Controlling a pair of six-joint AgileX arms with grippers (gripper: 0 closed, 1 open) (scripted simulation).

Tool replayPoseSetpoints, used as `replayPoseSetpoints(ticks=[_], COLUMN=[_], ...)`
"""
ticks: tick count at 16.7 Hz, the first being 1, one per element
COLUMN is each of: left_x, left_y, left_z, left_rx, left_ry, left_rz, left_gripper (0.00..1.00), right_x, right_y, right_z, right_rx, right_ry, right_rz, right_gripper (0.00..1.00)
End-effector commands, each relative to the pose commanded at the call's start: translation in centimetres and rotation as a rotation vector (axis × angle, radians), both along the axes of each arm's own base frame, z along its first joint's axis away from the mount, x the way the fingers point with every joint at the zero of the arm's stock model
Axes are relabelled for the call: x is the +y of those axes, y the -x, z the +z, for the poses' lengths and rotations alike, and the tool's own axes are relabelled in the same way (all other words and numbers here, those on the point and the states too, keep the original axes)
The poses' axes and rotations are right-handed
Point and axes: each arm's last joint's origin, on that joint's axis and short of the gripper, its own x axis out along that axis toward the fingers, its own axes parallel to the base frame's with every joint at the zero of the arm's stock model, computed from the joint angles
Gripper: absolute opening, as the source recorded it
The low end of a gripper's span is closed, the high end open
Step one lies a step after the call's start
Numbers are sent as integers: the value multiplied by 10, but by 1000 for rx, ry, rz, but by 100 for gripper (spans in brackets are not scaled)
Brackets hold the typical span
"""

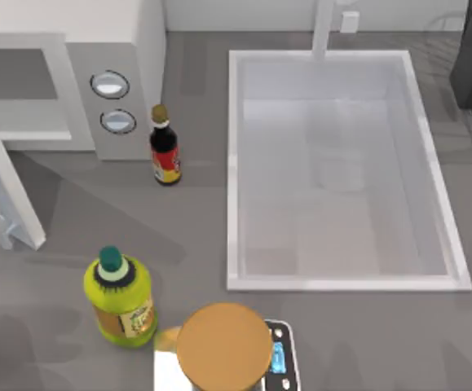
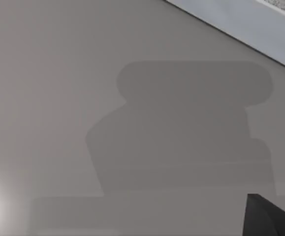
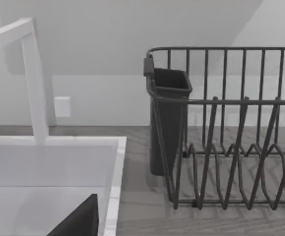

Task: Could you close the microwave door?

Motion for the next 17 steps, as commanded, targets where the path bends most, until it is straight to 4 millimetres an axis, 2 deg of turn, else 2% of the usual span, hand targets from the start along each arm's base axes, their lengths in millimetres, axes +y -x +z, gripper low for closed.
replayPoseSetpoints(ticks=[6,8,10,15,17], left_x=[-65,-79,-85,-84,-84], left_y=[-2,2,4,3,-5], left_z=[0,0,0,0,3], left_rx=[5,-4,-11,-11,-19], left_ry=[-2,-1,0,2,2], left_rz=[-27,-17,-7,-6,-6], left_gripper=[0,0,0,0,0], right_x=[0,0,0,0,0], right_y=[0,0,0,0,0], right_z=[0,0,0,0,0], right_rx=[0,0,0,0,0], right_ry=[0,0,0,0,0], right_rz=[0,0,0,0,0], right_gripper=[100,100,100,100,100])
